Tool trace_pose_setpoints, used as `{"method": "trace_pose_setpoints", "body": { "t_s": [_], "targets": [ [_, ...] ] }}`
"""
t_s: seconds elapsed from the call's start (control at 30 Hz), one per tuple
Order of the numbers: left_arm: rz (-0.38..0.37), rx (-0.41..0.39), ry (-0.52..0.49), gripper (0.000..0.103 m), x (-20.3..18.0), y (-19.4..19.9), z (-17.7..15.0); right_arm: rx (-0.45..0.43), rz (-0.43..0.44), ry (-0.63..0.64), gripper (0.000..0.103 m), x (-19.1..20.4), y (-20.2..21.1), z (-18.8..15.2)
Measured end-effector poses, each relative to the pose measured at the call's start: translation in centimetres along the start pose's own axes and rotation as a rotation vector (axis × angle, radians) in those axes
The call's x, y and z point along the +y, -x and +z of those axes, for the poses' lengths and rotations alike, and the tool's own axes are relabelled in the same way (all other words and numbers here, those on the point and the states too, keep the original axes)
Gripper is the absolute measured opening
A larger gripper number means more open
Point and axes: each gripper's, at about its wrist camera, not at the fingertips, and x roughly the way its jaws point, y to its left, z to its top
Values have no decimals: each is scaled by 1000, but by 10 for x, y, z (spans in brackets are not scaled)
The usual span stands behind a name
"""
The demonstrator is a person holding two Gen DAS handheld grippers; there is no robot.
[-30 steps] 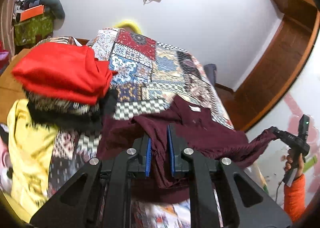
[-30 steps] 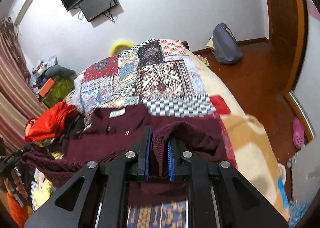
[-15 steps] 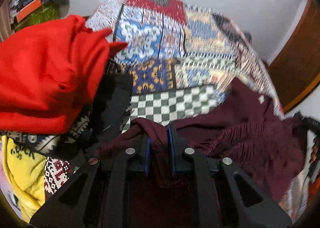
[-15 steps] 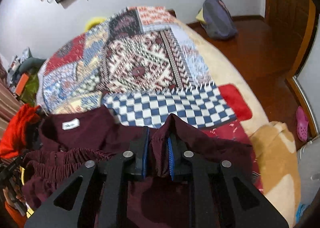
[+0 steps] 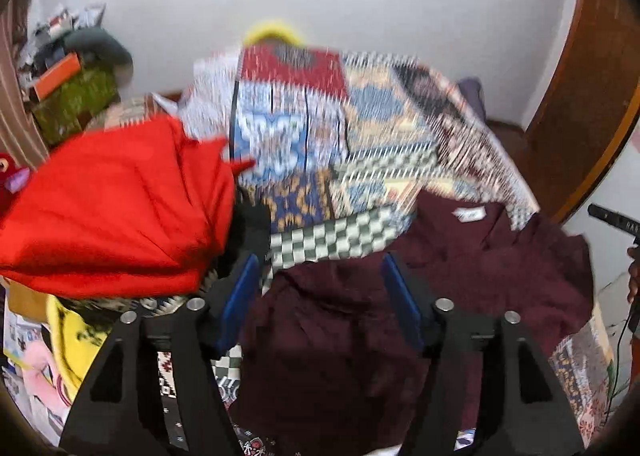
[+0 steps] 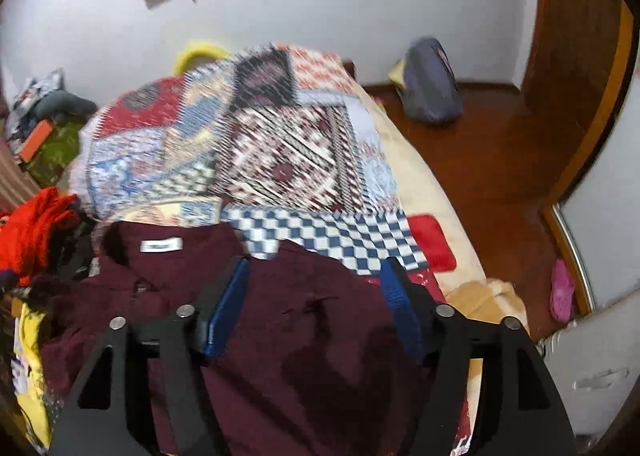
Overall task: Fold large clothes
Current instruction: 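Fold the hem up toward the collar with both grippers and release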
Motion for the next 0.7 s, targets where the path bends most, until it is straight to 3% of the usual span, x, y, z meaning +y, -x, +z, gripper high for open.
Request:
{"method": "trace_pose_setpoints", "body": {
  "t_s": [0.17,0.4,0.53,0.7],
  "targets": [
    [-37,-33,-23,73,-14,28,-3,2,81,85,68,31,23,-13],
    [-116,93,-121,73,-60,1,-45,63,148,240,69,98,6,-50],
    [-132,162,-142,73,-78,-28,-72,99,121,364,69,128,-18,-75],
    [-79,207,-180,74,-83,-59,-104,162,43,498,69,139,-52,-108]
  ]
}}
